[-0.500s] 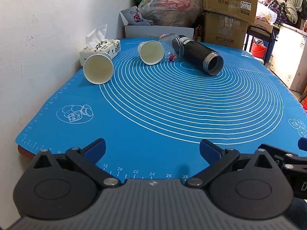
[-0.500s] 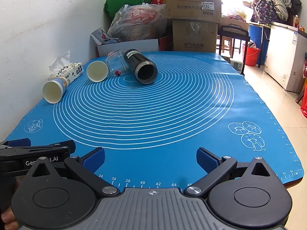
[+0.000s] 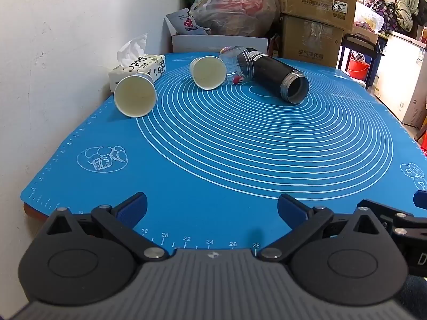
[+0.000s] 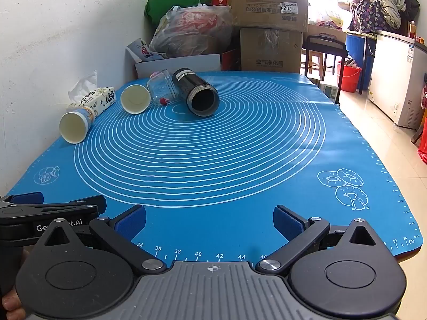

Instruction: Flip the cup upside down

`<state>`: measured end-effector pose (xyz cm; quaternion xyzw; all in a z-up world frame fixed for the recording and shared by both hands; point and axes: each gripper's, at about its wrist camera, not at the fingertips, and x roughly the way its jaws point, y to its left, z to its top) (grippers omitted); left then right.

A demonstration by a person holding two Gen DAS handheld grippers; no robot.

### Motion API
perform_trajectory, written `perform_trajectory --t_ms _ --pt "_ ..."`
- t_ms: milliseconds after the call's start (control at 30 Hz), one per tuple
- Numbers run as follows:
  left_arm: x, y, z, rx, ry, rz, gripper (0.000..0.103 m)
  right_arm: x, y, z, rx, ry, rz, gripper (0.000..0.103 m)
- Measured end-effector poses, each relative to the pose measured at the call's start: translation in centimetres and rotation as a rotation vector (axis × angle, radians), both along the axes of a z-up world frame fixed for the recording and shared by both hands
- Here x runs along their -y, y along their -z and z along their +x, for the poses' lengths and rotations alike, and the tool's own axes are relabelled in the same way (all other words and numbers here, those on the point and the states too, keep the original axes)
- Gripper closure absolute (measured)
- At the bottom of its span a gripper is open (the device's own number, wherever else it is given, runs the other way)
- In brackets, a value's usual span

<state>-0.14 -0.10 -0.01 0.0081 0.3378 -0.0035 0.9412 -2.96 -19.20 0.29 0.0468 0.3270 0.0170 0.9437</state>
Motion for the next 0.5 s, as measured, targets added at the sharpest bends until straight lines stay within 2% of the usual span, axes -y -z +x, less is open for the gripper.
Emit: perform_trajectory --t_ms 500 --pt "-0.11 -0.08 0.07 -0.001 0.001 0.004 0.001 -0.08 -0.06 0.02 -0.002 0.000 0.000 0.000"
